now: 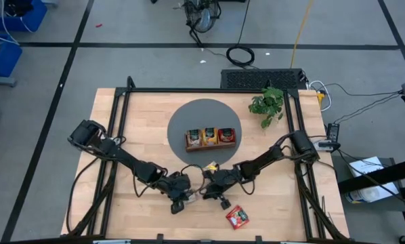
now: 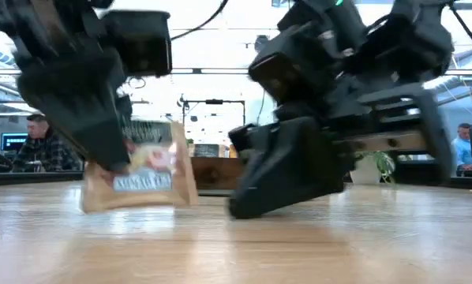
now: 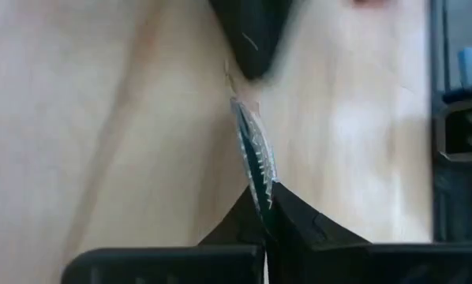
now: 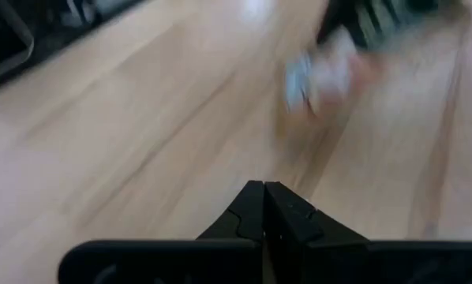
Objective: Pick & Place Tea
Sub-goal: Put the brown tea bag into the left section of the wooden organizer
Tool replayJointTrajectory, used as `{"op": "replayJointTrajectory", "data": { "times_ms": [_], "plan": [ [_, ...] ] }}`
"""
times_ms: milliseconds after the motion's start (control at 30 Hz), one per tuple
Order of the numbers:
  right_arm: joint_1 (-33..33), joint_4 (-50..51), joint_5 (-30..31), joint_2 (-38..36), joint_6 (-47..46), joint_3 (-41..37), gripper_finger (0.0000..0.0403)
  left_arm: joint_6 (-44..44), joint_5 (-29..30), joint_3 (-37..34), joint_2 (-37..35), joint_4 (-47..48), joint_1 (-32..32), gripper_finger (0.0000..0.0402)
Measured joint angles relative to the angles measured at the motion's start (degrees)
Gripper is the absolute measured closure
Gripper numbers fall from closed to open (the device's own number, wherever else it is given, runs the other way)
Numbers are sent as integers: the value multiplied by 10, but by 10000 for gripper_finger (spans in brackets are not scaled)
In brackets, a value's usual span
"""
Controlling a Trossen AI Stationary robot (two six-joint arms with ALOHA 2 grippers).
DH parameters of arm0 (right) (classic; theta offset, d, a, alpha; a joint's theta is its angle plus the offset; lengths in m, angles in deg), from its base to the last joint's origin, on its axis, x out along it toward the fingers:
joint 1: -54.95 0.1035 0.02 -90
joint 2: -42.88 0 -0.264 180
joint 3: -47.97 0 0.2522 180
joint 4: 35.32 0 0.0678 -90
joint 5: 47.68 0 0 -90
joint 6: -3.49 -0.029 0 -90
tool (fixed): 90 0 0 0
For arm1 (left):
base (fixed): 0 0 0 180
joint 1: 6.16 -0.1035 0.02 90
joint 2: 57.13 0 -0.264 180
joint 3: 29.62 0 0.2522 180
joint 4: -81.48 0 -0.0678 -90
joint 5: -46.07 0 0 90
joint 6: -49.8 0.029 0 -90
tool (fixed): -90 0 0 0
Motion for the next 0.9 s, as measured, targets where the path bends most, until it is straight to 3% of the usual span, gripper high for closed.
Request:
{"op": "replayJointTrajectory", "data": {
  "times_ms": [133,200,300,467,567,900],
  "plan": [
    [21,24,14,-64,13,-36,394,40,12,16,-18,41,17,392],
    [36,8,65,-105,27,-56,390,67,33,32,-28,64,27,391],
    [56,-51,141,-161,40,-93,385,103,103,62,-38,131,46,396],
    [68,-198,149,-210,21,-140,368,152,260,116,-40,225,77,392],
    [65,-224,149,-218,-1,-139,346,169,321,127,-39,235,92,395],
    [26,-173,145,-184,-90,-96,256,181,326,130,-25,227,87,395]
  ]
}}
